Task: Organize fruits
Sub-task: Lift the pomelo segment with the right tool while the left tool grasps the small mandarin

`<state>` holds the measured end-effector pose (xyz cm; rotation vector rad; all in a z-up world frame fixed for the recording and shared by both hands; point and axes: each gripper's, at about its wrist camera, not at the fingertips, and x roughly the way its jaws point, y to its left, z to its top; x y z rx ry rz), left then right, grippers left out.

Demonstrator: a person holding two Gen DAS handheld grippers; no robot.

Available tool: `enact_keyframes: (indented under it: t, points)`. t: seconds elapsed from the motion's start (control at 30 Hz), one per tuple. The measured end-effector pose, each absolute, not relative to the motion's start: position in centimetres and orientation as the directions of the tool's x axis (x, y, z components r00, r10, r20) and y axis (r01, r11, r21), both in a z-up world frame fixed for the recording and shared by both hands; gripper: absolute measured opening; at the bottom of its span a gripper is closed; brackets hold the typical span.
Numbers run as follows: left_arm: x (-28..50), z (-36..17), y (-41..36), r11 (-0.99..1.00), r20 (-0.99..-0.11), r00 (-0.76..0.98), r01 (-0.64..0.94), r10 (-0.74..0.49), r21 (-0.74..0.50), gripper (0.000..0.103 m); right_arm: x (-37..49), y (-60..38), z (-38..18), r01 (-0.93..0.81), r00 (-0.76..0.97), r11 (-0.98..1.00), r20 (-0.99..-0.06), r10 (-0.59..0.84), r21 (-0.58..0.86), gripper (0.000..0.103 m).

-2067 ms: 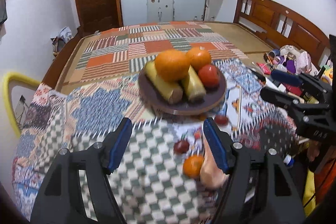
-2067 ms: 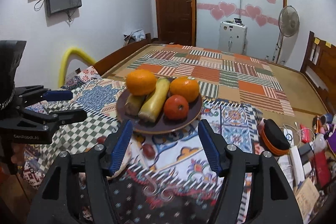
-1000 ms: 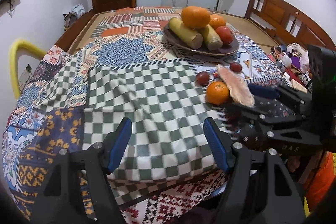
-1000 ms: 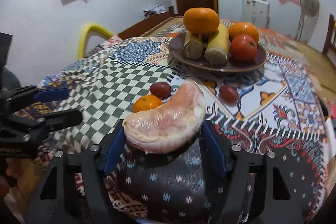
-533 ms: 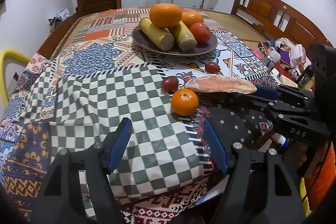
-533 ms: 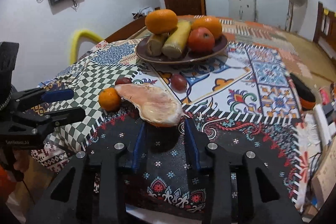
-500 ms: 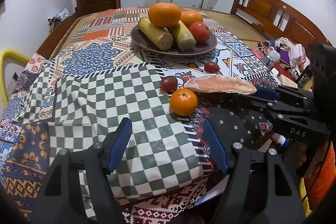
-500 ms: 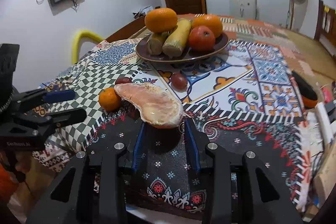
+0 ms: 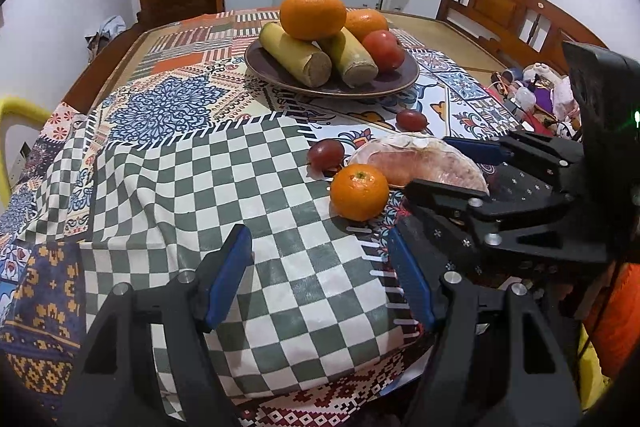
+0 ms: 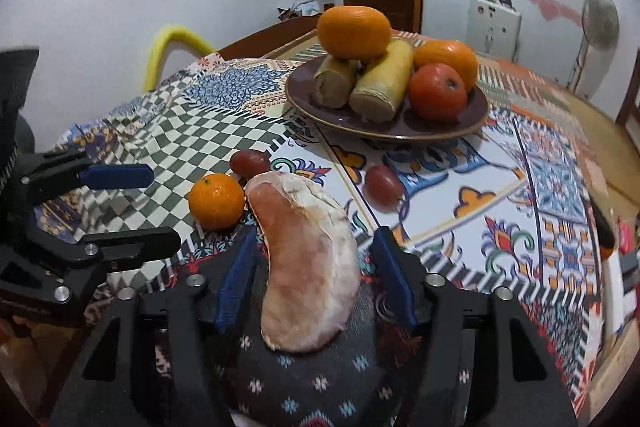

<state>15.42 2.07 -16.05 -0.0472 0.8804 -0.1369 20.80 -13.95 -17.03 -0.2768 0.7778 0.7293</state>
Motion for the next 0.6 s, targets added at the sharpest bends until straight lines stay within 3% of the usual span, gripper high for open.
enact_keyframes:
  t: [0.03, 0.23, 0.33, 0.6]
  points:
    - [15.5, -16.0, 2.0, 0.99, -0.765, 0.629, 0.102, -0.142, -0.1, 0.07, 20.6, -13.8, -17.1, -0.697, 0.489, 0.717, -0.719, 0.494, 0.019, 0.04]
    - [16.1, -16.0, 1.6, 0.987, -0.758, 0.632, 0.119, -0.16, -0.109, 0.063, 20.8, -15.3, -16.6, -0.678, 0.485, 0.731, -0.701, 0.523, 0.076, 0.032]
    - [16.8, -16.1, 1.1, 0.984, -0.764, 0.621, 0.127, -0.178, -0.125, 0.053, 20.8, -16.5, -15.9, -0.659, 0.499, 0.746, -0.683, 0.534, 0.101, 0.024]
    - [17.8, -16.3, -0.2, 0.982, -0.761, 0.622, 0.139, -0.184, -0.124, 0.038, 20.7, -18.2, -14.6, -0.629, 0.543, 0.772, -0.657, 0.522, 0.094, 0.021]
